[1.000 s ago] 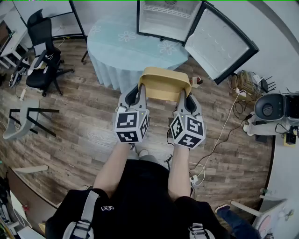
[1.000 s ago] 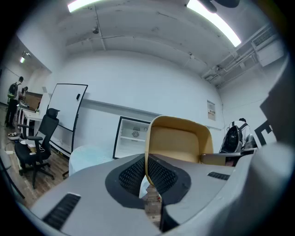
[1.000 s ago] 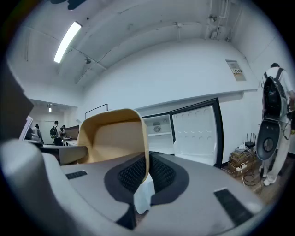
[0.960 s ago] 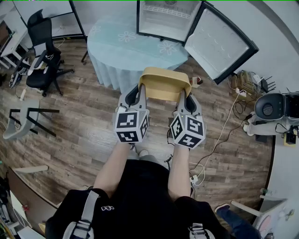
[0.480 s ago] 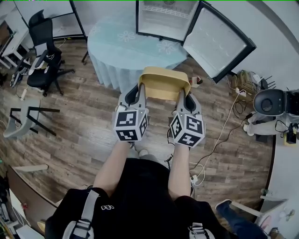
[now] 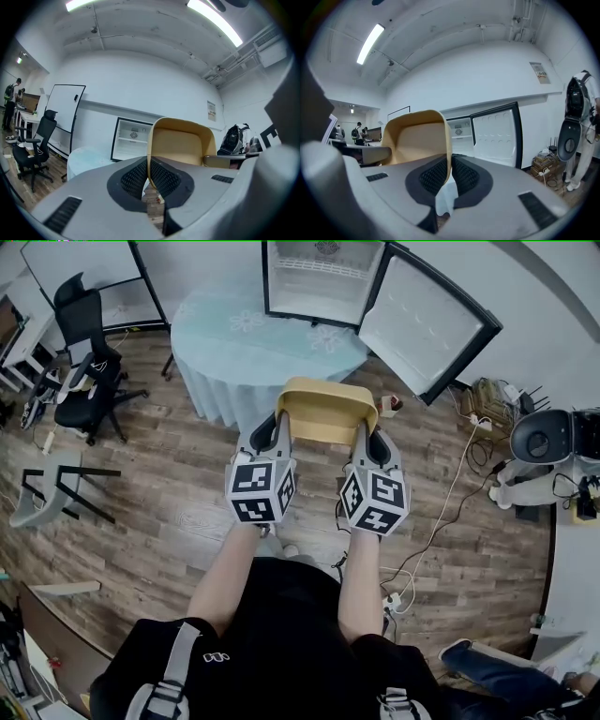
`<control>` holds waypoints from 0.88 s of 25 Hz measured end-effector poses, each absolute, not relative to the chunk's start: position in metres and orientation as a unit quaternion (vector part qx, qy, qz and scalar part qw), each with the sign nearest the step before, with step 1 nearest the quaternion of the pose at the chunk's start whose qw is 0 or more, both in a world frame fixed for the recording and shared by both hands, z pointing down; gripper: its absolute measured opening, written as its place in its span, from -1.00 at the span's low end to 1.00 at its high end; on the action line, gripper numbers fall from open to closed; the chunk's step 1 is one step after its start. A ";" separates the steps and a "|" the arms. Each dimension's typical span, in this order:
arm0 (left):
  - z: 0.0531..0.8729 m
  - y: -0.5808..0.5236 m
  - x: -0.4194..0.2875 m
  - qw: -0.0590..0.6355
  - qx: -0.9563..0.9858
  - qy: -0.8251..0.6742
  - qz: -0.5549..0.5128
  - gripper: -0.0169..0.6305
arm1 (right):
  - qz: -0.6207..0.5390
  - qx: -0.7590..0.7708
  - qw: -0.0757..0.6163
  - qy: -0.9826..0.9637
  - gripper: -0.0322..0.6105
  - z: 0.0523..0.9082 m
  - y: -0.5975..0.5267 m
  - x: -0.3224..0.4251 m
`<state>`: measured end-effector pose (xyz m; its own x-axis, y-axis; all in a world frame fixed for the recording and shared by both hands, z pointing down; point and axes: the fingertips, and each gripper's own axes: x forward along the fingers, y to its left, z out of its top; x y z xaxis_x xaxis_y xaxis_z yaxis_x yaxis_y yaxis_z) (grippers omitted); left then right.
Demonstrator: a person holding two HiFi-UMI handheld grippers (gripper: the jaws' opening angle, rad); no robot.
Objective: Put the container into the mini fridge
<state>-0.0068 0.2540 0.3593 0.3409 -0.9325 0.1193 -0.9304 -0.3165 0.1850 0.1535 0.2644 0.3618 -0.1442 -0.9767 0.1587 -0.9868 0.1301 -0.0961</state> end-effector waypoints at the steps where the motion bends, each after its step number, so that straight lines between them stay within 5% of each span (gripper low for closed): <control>1: 0.360 0.254 -0.003 0.112 0.814 -0.570 -0.004 -0.90 | 0.089 0.656 0.028 -0.749 -0.83 0.361 0.266 0.157; 11: 0.346 0.244 0.020 0.094 0.831 -0.548 -0.016 -0.90 | 0.076 0.675 0.014 -0.734 -0.83 0.347 0.261 0.180; 22: 0.328 0.176 -0.031 0.081 0.805 -0.585 -0.054 -0.90 | 0.034 0.639 0.014 -0.769 -0.83 0.319 0.177 0.129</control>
